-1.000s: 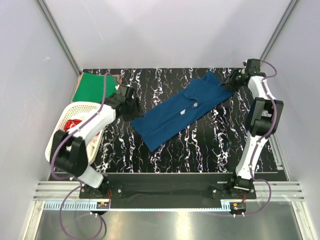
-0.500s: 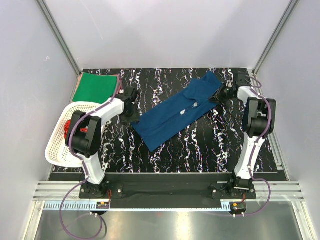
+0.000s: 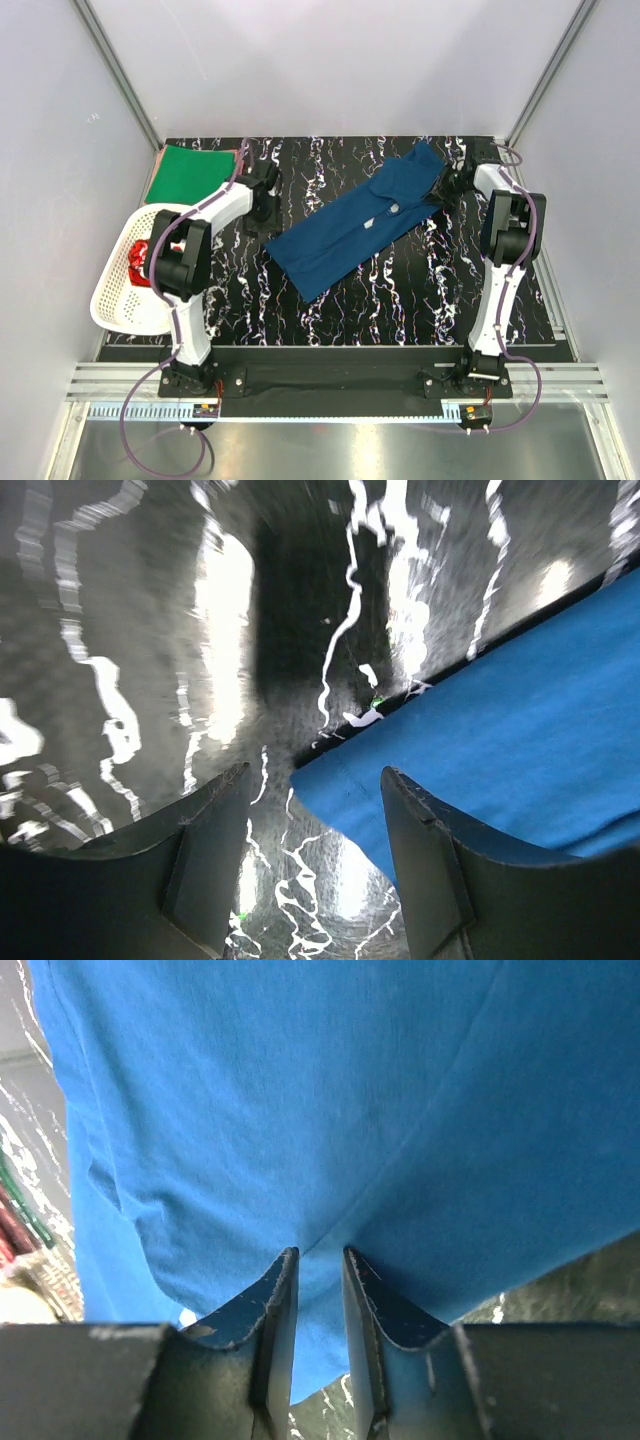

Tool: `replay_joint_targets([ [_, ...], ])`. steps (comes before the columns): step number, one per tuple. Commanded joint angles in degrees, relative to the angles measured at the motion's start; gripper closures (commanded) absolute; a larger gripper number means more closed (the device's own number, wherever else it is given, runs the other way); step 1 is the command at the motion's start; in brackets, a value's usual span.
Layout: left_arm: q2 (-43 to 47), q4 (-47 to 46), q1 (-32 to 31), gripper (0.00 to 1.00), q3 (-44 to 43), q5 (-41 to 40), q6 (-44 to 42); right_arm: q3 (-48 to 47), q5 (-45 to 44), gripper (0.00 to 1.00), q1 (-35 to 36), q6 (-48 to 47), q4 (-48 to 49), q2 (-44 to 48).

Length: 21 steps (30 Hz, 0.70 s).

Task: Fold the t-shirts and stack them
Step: Fold the tshirt

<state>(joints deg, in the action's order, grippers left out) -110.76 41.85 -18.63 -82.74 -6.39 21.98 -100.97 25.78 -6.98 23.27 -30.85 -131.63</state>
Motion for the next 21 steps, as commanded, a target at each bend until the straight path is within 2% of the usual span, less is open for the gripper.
replay_joint_targets([
  [1, -2.1, 0.7, 0.1, 0.41, -0.2, 4.9, -2.9, -5.3, -2.4, 0.68, -0.5, -4.7, -5.0, -2.6],
  [7, -3.1, 0.2, 0.1, 0.44, 1.2, 5.9, -3.5, -12.0, -2.6, 0.68, -0.5, -6.0, -9.3, -6.4],
  [11, -3.5, 1.2, 0.0, 0.75, 1.8, 6.0, -2.9, -14.3, -4.2, 0.68, -0.5, -6.5, -10.4, -7.9],
  [12, -2.9, 0.8, -0.1, 0.89, 3.6, 6.1, -2.5, -16.0, -4.8, 0.68, -0.5, -6.7, -11.2, -8.8],
  [15, 2.1, -2.8, -0.3, 1.00, 10.0, 10.4, 0.2, -20.7, -5.8, 0.68, -0.5, -8.3, -13.1, -10.8],
  [16, 3.7, -4.0, -0.6, 1.00, 12.1, 13.1, 1.4, -22.1, -5.7, 0.68, -0.4, -9.4, -13.4, -11.4],
  [21, 11.4, -7.8, -3.6, 1.00, 20.0, 15.5, 5.6, -31.9, -2.1, 0.67, -0.5, -9.6, -14.3, -16.5],
])
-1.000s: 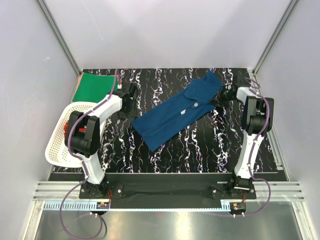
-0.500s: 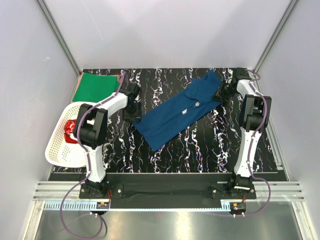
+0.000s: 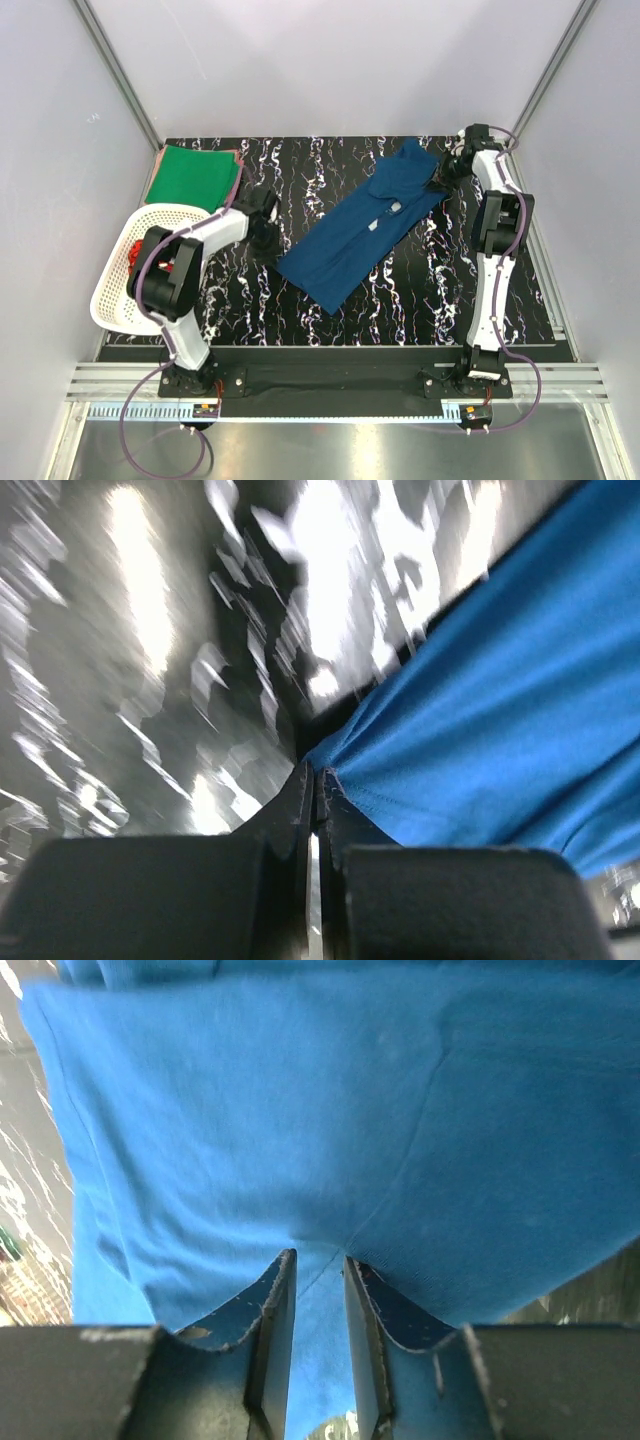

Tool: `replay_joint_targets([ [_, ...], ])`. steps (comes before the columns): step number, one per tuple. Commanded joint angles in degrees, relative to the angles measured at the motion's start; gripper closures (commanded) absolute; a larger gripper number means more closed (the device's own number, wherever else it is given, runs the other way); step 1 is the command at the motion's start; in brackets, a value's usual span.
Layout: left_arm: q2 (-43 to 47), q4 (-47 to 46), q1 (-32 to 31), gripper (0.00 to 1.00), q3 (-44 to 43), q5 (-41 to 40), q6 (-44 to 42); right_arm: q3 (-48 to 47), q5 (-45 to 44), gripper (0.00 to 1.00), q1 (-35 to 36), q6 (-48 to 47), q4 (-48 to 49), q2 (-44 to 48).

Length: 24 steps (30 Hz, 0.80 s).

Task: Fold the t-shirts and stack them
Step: Fold the tshirt

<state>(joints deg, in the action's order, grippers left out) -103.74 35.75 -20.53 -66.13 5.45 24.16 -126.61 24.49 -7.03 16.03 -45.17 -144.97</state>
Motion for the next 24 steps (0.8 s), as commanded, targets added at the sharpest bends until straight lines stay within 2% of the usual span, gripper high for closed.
replay_joint_targets([
  [1, 5.0, -2.1, -2.0, 1.00, 5.1, 4.3, 4.1, -7.4, -0.1, 0.66, -0.4, -2.3, 0.0, -3.6],
  [6, 10.0, -4.6, -3.6, 1.00, 9.5, 6.5, 8.9, -11.8, 2.1, 0.64, -0.4, -2.3, 1.0, -5.7],
  [11, 13.0, -8.0, -8.6, 1.00, 13.8, 7.6, 13.8, -12.1, 6.6, 0.61, -0.4, -0.9, 2.9, -6.1],
  [16, 17.2, -11.1, -10.4, 1.00, 20.9, 7.2, 19.7, -12.0, 9.5, 0.56, -0.4, 0.8, 3.6, -5.5],
  [20, 19.7, -12.1, -11.3, 1.00, 23.7, 5.7, 21.4, -10.7, 11.3, 0.49, -0.4, 3.6, 4.5, -0.7],
  [24, 20.3, -10.3, -11.6, 0.99, 23.2, 4.1, 20.5, -2.4, 9.0, 0.39, -0.4, 7.7, 6.7, 7.3],
])
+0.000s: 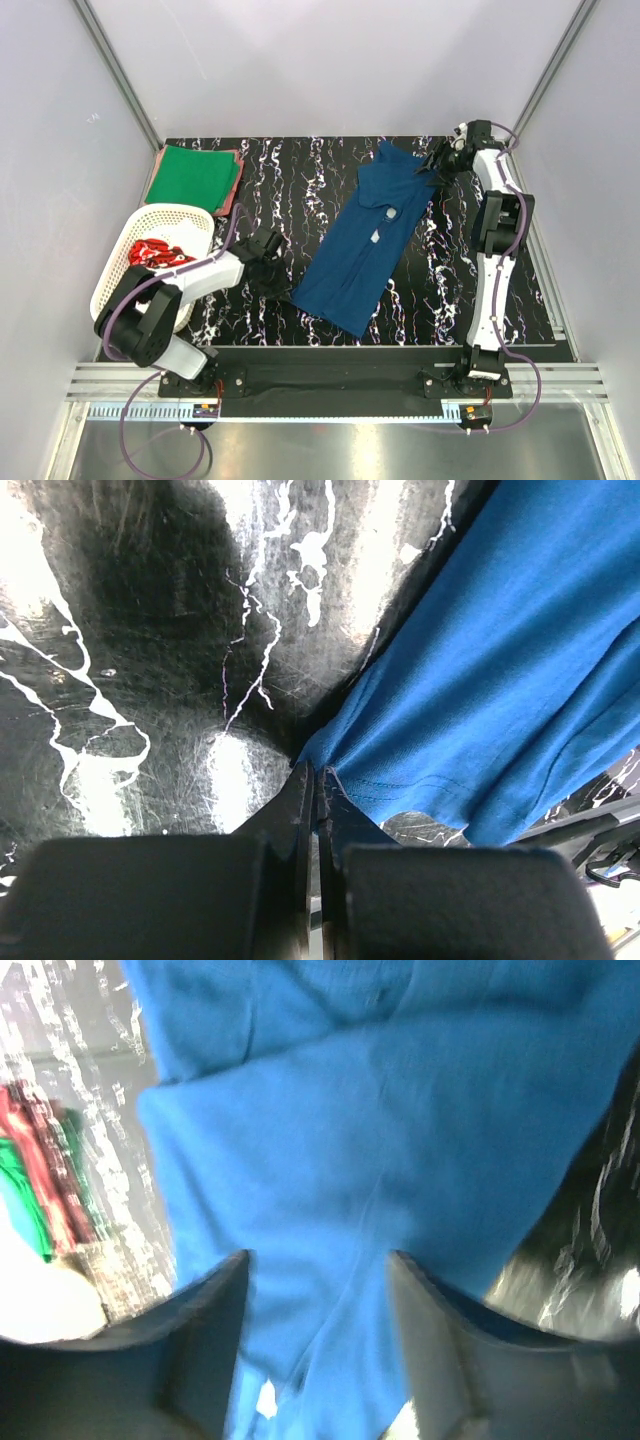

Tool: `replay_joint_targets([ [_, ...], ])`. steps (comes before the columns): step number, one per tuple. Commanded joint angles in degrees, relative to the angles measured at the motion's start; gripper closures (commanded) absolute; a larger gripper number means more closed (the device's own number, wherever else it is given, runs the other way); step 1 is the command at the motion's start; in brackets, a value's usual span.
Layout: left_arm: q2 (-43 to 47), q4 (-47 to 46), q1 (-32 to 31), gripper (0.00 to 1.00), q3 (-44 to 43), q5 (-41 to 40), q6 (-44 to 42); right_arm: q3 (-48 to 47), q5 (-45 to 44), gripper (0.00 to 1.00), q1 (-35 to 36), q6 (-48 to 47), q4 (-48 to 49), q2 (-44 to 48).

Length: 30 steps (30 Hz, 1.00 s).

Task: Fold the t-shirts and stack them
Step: Fold the tshirt

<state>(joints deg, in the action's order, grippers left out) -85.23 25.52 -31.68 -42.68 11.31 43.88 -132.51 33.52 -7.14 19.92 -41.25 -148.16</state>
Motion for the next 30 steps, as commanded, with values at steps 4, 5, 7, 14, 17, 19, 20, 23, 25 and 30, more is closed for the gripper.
replay_joint_targets([
  [4, 3.8, 2.9, -1.5, 0.70, -1.1, -6.2, 0.8, 14.9, -2.9, 0.25, -0.2, 6.6, 5.5, 18.5],
  [5, 5.1, 3.3, -1.5, 0.65, -1.4, -7.2, 0.7, 17.3, -3.5, 0.24, -0.2, 7.1, 6.5, 21.1],
  [7, 6.0, 5.1, -1.5, 0.57, -3.5, -11.0, -0.9, 24.0, -3.8, 0.26, -0.2, 8.2, 10.3, 23.3],
  [14, -0.5, 10.3, -1.3, 0.46, -15.4, -14.6, -9.3, 37.5, -0.1, 0.75, -0.2, 14.6, 18.9, 26.2],
  [17, -4.1, 7.9, -1.3, 0.46, -16.3, -9.6, -12.0, 42.5, 5.5, 0.78, 0.5, 18.5, 26.6, 26.5],
  [19, -6.2, 6.3, -1.3, 0.46, -15.4, -6.1, -13.1, 42.9, 6.6, 0.78, 1.4, 17.9, 26.7, 25.4],
  [20, -7.2, 6.0, -1.3, 0.46, -15.2, -5.8, -13.5, 42.9, 7.7, 0.78, 1.5, 17.6, 26.1, 23.7],
  [23, -9.3, 6.6, -1.3, 0.46, -13.8, -6.6, -14.0, 42.7, 6.0, 0.78, 1.5, 15.4, 23.3, 21.1],
  [25, -9.2, 6.3, -1.3, 0.48, -12.3, -7.4, -14.1, 41.1, 2.7, 0.76, 1.5, 11.5, 20.0, 19.7],
  [30, -7.2, 3.1, -1.4, 0.77, -9.4, -4.2, -12.5, 32.9, -1.8, 0.74, 1.4, 4.1, 10.1, 14.8],
])
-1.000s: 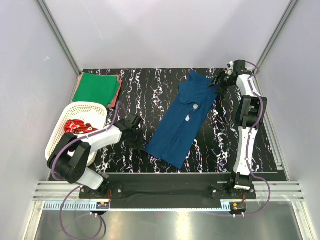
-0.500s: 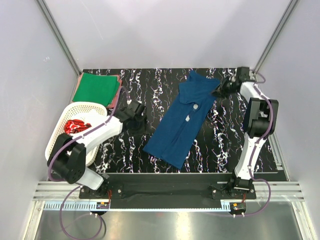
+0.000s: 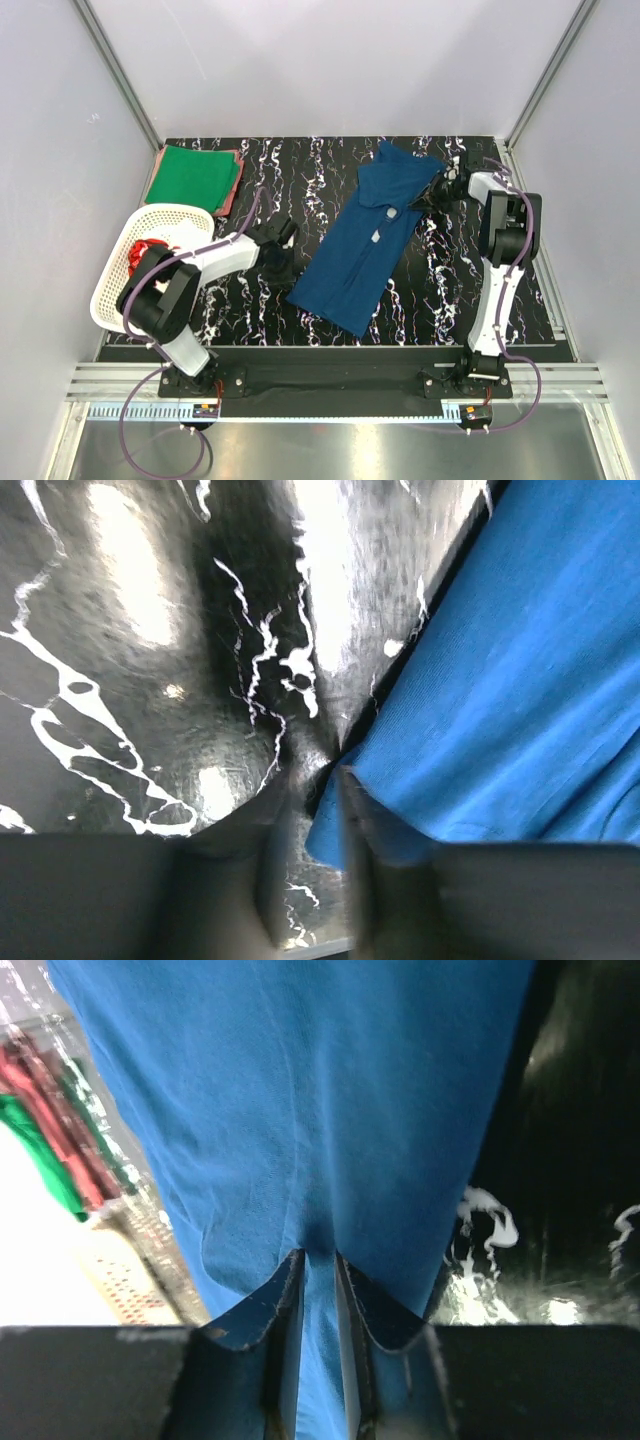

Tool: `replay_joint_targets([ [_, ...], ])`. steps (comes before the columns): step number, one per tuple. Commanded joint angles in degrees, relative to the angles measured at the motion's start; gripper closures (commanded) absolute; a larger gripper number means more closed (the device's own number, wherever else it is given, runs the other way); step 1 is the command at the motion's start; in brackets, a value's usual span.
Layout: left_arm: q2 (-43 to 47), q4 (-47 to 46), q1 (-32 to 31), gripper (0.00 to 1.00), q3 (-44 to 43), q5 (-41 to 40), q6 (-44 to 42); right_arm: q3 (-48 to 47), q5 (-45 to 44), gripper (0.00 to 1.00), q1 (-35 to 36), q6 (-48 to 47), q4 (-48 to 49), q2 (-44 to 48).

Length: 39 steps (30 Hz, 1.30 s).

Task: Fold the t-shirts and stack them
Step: Fold the tshirt

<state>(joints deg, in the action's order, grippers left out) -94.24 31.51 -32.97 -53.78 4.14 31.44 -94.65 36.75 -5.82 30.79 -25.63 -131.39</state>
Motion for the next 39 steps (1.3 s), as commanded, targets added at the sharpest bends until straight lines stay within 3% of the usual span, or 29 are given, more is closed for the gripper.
replay_joint_targets([
  [1, 2.0, -4.1, -0.2, 0.83, 2.1, 4.2, 0.5, -6.4, -6.5, 0.73, 0.1, -7.3, -7.1, -2.5],
  [2, 2.3, -4.6, -0.5, 0.91, 3.2, 4.7, 1.1, -9.5, -8.9, 0.73, 0.1, -7.8, -9.7, -3.8],
  [5, 3.8, -7.2, -1.4, 1.00, 5.5, 5.5, 4.9, -18.0, -9.9, 0.71, 0.1, -10.0, -15.5, -8.3],
  [12, 7.8, -20.6, -3.5, 1.00, 14.1, 10.5, 18.1, -31.5, -5.1, 0.69, 0.1, -11.3, -17.6, -16.0],
  [16, 6.2, -15.6, -6.7, 1.00, 11.1, 6.9, 19.1, -39.5, -2.6, 0.69, 0.4, -10.0, -19.3, -20.9],
  [22, 6.5, -17.4, -10.3, 0.99, 14.3, 7.5, 24.0, -49.4, 1.0, 0.65, 1.1, -7.9, -18.8, -25.0],
  [23, 6.5, -17.4, -11.0, 0.95, 14.3, 7.5, 24.0, -50.0, 1.1, 0.63, 1.1, -7.8, -19.5, -24.9],
  [25, 7.6, -15.8, -12.0, 0.82, 13.8, 6.4, 24.4, -49.5, 1.0, 0.58, 1.1, -7.8, -20.0, -23.4],
  [27, 9.8, -13.9, -12.0, 0.62, 11.6, 4.7, 23.1, -43.8, 1.7, 0.53, 1.1, -7.8, -18.3, -18.0],
  [29, 10.9, -9.6, -12.0, 0.55, 9.0, 1.0, 21.2, -36.5, 0.5, 0.47, 1.1, -7.6, -15.9, -10.9],
  [33, 12.1, -2.0, -12.0, 0.52, -0.9, -4.0, 13.9, -27.8, -2.4, 0.33, 0.6, -6.4, -15.6, -0.8],
  [36, 13.0, 1.7, -12.0, 0.50, -6.9, -9.0, 10.9, -20.2, -6.2, 0.31, 0.6, -5.0, -16.3, 6.0],
  [39, 11.4, -1.4, -12.0, 0.48, -10.5, -4.5, 7.7, -10.0, -8.9, 0.30, 0.8, -4.0, -18.7, 12.4],
])
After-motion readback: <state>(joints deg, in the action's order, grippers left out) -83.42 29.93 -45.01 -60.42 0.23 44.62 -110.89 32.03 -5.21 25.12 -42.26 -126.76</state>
